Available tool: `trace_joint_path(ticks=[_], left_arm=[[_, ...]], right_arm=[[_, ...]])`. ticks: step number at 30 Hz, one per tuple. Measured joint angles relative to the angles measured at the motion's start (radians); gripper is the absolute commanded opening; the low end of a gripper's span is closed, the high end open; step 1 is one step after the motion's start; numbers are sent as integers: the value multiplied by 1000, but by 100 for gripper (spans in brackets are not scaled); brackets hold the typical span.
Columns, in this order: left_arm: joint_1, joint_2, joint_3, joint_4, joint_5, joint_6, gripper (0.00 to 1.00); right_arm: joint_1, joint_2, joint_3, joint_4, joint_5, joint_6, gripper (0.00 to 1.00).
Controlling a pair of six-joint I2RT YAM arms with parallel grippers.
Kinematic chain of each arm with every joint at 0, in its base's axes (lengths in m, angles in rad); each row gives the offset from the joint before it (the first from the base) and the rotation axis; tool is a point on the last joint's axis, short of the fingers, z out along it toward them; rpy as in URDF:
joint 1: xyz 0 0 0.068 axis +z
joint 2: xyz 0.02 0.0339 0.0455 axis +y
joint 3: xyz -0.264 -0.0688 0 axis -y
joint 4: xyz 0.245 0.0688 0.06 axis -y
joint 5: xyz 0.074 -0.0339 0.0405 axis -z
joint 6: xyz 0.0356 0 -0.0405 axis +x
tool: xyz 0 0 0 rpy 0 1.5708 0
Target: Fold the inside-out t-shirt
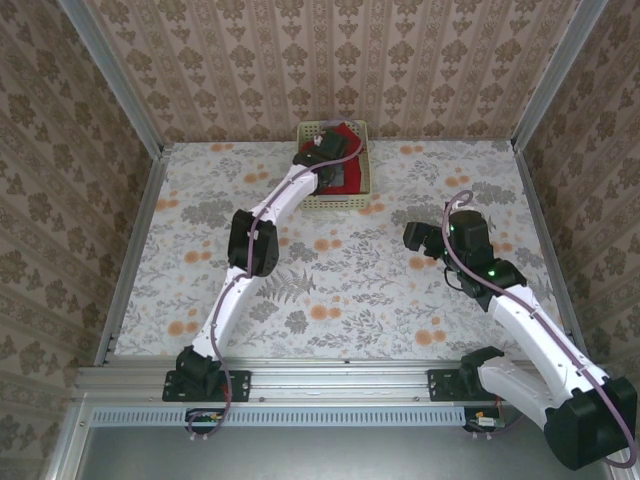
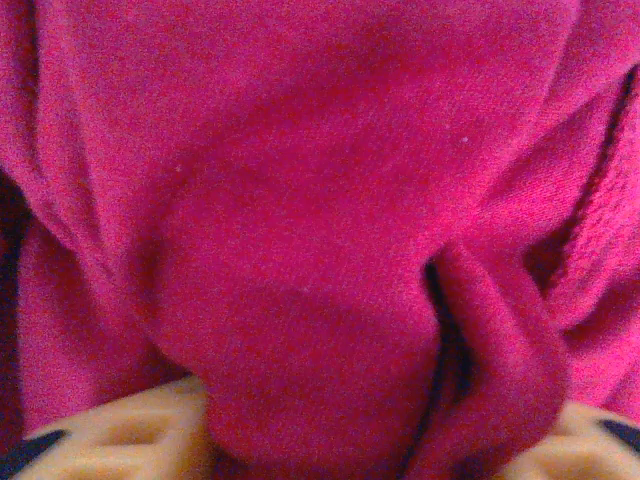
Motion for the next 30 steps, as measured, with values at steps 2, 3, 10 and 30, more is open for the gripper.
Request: trace_joint_path(ticks=[2, 3, 10, 30], left_arm=[[7, 0, 0, -16, 7, -22, 25], [11, 0, 0, -25, 8, -31, 20], [74, -98, -197, 11, 34, -82, 0], [546, -523, -854, 175, 79, 28, 0]], right_arm=[[0, -12, 0, -11, 0, 4, 100], [0, -19, 0, -17, 0, 5, 100], [0, -77, 0, -47, 3, 6, 100], [0, -153, -19, -109, 3, 14, 100]])
